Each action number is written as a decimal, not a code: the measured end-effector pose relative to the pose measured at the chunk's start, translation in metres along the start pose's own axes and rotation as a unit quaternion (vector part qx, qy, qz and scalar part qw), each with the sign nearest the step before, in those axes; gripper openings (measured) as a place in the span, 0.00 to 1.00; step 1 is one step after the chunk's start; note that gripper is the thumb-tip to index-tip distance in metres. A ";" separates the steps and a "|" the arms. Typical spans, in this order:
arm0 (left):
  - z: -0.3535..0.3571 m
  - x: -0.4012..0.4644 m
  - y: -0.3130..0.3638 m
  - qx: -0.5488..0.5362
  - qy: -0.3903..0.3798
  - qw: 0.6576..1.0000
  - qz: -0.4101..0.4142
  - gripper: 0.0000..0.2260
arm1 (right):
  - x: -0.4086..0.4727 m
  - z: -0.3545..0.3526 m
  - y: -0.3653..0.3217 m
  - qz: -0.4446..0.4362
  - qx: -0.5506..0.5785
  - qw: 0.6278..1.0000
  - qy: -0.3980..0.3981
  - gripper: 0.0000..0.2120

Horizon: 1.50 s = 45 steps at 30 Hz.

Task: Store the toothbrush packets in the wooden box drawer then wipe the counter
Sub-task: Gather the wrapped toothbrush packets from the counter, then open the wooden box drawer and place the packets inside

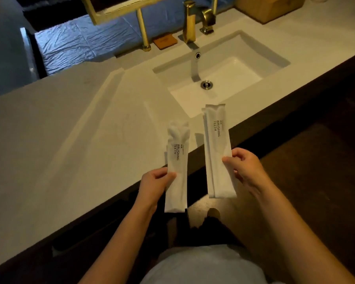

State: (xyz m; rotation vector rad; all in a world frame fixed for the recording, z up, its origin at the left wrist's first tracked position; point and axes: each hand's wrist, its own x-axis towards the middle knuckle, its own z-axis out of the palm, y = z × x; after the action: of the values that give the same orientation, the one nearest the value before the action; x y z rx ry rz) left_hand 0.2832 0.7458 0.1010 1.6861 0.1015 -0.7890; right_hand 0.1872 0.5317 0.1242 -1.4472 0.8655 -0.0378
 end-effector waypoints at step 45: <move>0.551 0.093 -0.028 0.392 -0.154 0.905 0.055 0.05 | -0.030 -0.553 0.230 0.263 0.003 0.900 0.348 0.14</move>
State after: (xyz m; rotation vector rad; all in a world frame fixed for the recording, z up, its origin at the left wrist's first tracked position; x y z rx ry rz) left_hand 0.0977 0.2283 -0.0051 2.2551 -0.6033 -1.0827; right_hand -0.2352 0.1237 0.0033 -1.1464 1.8252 -0.1567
